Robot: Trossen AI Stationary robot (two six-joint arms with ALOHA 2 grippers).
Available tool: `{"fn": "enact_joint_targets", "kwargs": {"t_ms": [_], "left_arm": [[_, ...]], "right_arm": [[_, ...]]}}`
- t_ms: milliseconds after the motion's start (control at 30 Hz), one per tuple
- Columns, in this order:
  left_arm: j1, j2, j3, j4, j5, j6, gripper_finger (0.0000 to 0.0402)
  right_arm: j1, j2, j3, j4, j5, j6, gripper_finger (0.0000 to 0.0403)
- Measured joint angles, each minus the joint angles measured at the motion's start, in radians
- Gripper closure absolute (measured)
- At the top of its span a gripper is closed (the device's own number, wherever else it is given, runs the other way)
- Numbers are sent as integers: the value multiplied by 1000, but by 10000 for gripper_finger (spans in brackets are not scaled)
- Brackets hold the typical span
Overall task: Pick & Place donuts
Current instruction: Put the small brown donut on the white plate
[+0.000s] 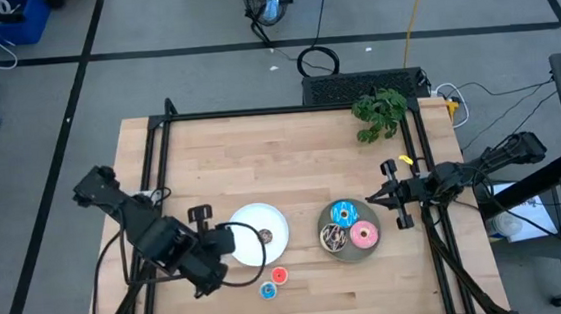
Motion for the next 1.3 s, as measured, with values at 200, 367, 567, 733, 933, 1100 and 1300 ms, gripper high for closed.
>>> {"fn": "enact_joint_targets", "kwargs": {"t_ms": [200,367,567,733,933,1100,1300], "left_arm": [[81,0,0,22,-48,25,394],[142,32,0,87,-92,87,379],[200,116,-2,109,-90,159,395],[201,176,-116,255,12,256,376],[223,167,-306,359,137,243,391],[245,162,-425,419,174,215,382],[271,162,-534,546,218,231,378]], "right_arm": [[0,0,0,0,0,8,403],[0,0,0,0,0,10,403],[0,0,0,-1,0,8,403],[0,0,0,-7,0,8,403],[0,0,-1,-6,0,8,403],[0,4,-1,2,0,8,403],[0,4,-1,1,0,8,403]]}}
